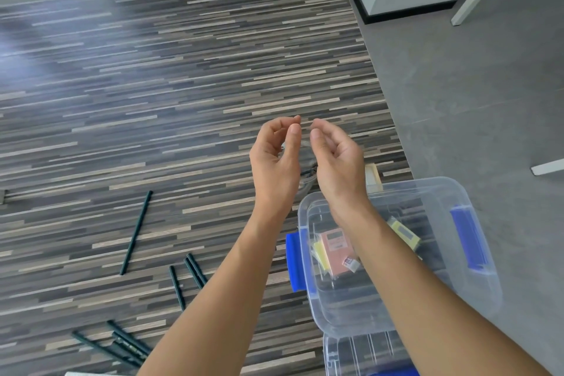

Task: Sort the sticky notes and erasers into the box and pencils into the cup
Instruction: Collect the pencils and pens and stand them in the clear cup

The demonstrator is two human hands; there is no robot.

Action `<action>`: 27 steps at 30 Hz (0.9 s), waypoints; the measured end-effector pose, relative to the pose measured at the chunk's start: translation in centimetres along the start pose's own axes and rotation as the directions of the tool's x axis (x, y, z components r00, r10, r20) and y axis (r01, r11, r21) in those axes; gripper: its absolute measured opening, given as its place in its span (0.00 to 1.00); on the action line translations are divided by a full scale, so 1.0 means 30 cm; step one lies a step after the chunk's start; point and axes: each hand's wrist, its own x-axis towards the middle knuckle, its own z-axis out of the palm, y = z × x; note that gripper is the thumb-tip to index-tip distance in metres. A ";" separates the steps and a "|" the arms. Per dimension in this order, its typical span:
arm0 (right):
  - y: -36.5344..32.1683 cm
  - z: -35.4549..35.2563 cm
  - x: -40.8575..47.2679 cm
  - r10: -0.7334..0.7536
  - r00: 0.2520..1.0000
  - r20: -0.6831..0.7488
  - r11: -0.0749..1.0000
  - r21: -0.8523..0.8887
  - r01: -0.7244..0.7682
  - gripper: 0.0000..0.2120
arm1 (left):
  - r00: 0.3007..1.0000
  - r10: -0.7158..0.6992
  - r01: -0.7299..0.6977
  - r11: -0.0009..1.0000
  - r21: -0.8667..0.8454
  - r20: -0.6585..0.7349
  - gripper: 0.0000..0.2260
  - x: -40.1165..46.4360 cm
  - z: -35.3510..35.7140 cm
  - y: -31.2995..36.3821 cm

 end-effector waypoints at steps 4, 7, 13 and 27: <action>-0.029 -0.014 -0.035 -0.030 0.999 -0.016 0.999 -0.026 0.029 0.17 | 0.999 -0.008 0.008 1.000 0.005 -0.041 0.06 -0.028 -0.023 0.036; -0.055 -0.018 -0.085 -0.057 0.998 -0.020 0.997 -0.046 0.056 0.17 | 0.998 -0.006 0.006 1.000 -0.010 -0.069 0.08 -0.066 -0.058 0.073; -0.098 0.002 -0.239 -0.100 0.995 -0.015 0.992 -0.076 0.099 0.17 | 0.994 0.021 -0.020 1.000 0.013 -0.104 0.08 -0.201 -0.176 0.163; 0.138 0.218 -0.680 -0.005 0.997 0.074 0.984 -0.178 0.018 0.17 | 0.963 -0.093 0.129 0.983 0.131 -0.251 0.10 -0.614 -0.725 0.130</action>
